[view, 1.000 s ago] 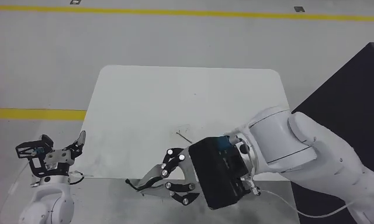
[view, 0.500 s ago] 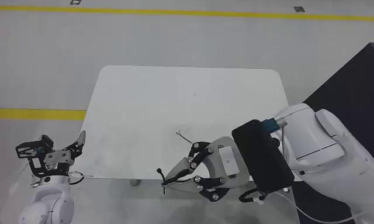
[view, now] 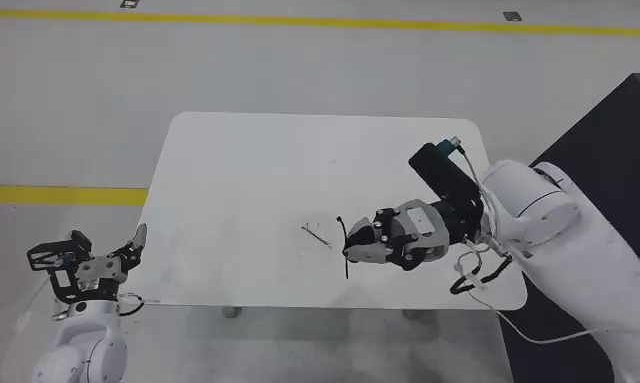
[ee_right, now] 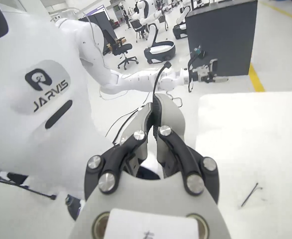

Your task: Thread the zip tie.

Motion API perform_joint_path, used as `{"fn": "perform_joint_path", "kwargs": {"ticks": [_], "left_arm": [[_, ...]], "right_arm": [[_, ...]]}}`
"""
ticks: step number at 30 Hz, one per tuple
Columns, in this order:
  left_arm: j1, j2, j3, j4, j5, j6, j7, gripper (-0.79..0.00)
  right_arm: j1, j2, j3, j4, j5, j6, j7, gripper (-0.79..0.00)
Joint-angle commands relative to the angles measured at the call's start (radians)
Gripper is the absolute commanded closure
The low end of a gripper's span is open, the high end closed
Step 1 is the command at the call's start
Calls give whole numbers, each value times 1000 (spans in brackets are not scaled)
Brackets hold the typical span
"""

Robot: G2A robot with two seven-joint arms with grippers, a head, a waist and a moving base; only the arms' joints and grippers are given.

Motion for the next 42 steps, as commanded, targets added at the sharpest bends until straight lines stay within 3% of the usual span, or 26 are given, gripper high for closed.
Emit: {"fn": "perform_joint_path", "kwargs": {"ticks": [1, 16, 20, 27, 33, 38, 42], "left_arm": [[0, 0, 0, 0, 0, 0, 0, -785], [0, 0, 0, 0, 0, 0, 0, -785], [0, 0, 0, 0, 0, 0, 0, -785], [0, 0, 0, 0, 0, 0, 0, -785], [0, 0, 1, -3, 0, -6, 1, -785], [35, 0, 54, -188, 36, -81, -104, -785], [-42, 0, 181, -318, 148, -83, -264, -785]], "right_arm": [[-16, 16, 24, 12, 29, 47, 43, 0], [-51, 33, 50, 54, -9, 63, 45, 0], [-83, 47, 139, 106, -213, 79, -18, 0], [-193, 82, 292, 159, -181, 52, 17, 0], [-196, 83, 296, 157, -175, 51, 16, 0], [-196, 83, 296, 157, -175, 51, 16, 0], [-196, 83, 296, 157, -175, 51, 16, 0]]}}
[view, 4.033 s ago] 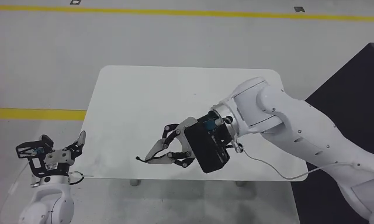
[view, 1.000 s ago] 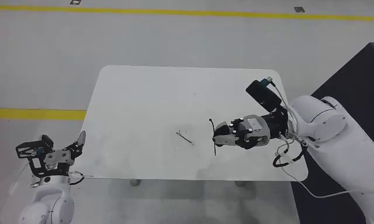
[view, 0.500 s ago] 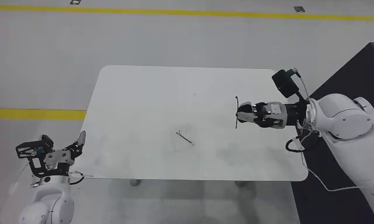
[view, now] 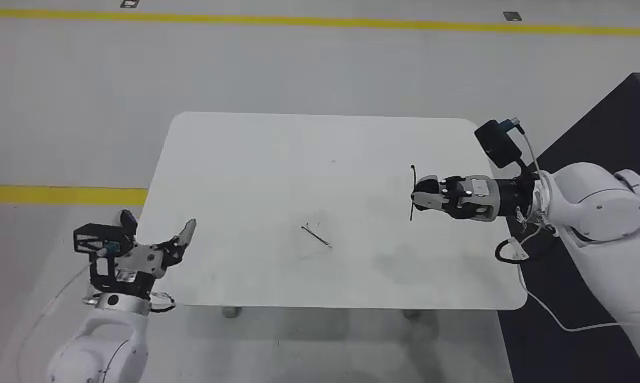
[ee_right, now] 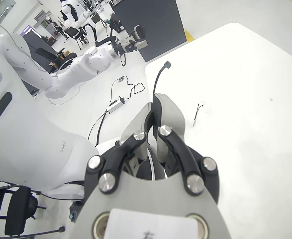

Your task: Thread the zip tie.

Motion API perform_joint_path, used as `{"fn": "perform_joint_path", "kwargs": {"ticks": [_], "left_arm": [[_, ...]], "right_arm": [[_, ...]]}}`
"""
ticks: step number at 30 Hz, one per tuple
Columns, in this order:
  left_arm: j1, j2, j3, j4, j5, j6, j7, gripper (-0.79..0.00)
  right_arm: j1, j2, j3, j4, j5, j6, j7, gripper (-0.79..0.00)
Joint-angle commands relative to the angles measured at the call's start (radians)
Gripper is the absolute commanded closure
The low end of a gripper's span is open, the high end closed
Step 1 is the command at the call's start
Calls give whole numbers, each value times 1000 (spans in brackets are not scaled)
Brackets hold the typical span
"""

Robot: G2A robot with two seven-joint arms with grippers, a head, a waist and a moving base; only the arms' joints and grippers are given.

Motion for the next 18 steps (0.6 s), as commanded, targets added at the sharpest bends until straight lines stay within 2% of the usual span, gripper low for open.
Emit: {"fn": "perform_joint_path", "kwargs": {"ticks": [1, 5, 8, 10, 12, 18], "left_arm": [[-59, -1, 91, -51, 73, -7, -94, -785], [-190, -9, 270, -73, 198, -3, -251, -785], [-294, -20, 384, -35, 314, 44, -405, -785], [-348, -28, 438, -15, 400, 83, -456, -785], [-371, -34, 462, -6, 423, 107, -501, -785], [-371, -34, 462, -6, 423, 107, -501, -785]], "right_arm": [[0, 0, 0, 0, 0, 0, 0, 0], [0, 0, 0, 0, 0, 0, 0, 0], [0, 0, 0, 0, 0, 0, 0, 0], [0, 0, 0, 0, 0, 0, 0, 0], [0, 0, 0, 0, 0, 0, 0, 0], [0, 0, 0, 0, 0, 0, 0, 0]]}}
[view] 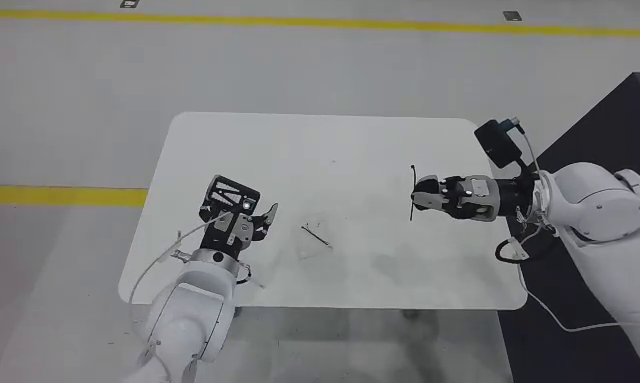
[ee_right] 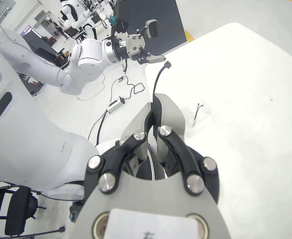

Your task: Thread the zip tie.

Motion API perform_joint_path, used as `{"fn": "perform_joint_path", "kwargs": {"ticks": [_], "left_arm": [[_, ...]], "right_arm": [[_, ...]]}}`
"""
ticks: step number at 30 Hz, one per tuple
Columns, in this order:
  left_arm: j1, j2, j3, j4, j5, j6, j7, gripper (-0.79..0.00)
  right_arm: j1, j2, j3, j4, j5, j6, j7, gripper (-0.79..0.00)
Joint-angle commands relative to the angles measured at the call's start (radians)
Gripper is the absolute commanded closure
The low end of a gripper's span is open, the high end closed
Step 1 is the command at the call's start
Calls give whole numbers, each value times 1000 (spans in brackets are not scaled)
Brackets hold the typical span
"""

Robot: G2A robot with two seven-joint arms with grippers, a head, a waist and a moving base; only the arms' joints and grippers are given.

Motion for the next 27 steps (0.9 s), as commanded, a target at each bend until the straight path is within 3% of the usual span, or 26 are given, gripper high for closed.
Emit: {"fn": "perform_joint_path", "kwargs": {"ticks": [1, 6, 9, 12, 18, 23, 27], "left_arm": [[0, 0, 0, 0, 0, 0, 0, -785], [0, 0, 0, 0, 0, 0, 0, -785], [-7, -15, 29, -51, -188, 34, -20, -785], [-101, -37, 78, -43, -357, 100, -132, -785], [-350, -93, 166, 202, -679, 317, -315, -785], [-493, -136, 211, 409, -962, 397, -376, -785], [-493, -136, 211, 409, -962, 397, -376, -785]], "right_arm": [[0, 0, 0, 0, 0, 0, 0, 0], [0, 0, 0, 0, 0, 0, 0, 0], [0, 0, 0, 0, 0, 0, 0, 0], [0, 0, 0, 0, 0, 0, 0, 0], [0, 0, 0, 0, 0, 0, 0, 0], [0, 0, 0, 0, 0, 0, 0, 0], [0, 0, 0, 0, 0, 0, 0, 0]]}}
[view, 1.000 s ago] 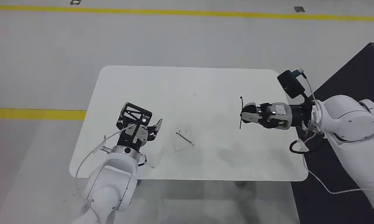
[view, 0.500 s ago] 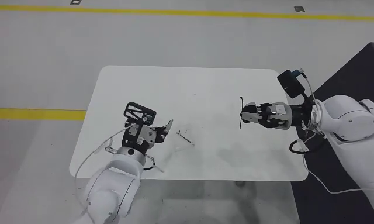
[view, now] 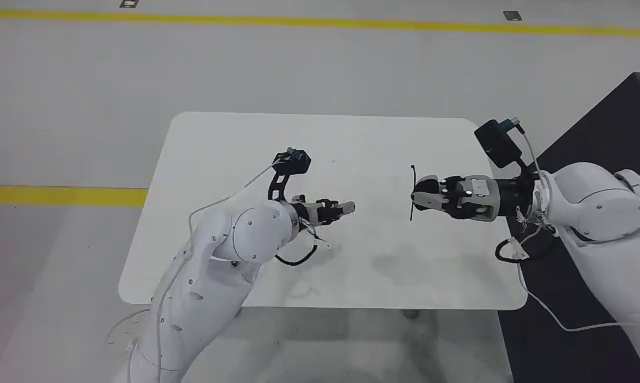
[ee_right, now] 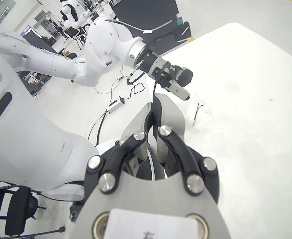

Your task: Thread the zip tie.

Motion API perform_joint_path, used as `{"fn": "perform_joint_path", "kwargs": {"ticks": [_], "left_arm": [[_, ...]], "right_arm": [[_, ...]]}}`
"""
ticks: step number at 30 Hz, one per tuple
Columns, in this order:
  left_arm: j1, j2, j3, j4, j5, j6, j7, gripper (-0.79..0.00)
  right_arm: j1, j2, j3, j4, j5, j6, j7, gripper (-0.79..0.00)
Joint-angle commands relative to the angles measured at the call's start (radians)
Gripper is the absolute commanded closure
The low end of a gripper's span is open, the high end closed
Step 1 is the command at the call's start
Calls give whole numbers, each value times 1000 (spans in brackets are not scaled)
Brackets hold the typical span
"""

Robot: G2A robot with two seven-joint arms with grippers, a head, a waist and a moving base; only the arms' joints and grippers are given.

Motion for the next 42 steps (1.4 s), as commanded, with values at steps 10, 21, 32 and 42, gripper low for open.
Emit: {"fn": "perform_joint_path", "kwargs": {"ticks": [10, 21, 32, 42], "left_arm": [[-37, -28, 34, 77, -246, 206, -89, -785], [-124, -67, 100, 151, -523, 334, 40, -785], [-79, -78, 87, 132, -507, 498, 274, -785], [-143, -144, 192, 339, -448, 548, 447, -785]], "right_arm": [[0, 0, 0, 0, 0, 0, 0, 0], [0, 0, 0, 0, 0, 0, 0, 0], [0, 0, 0, 0, 0, 0, 0, 0], [0, 0, 0, 0, 0, 0, 0, 0]]}}
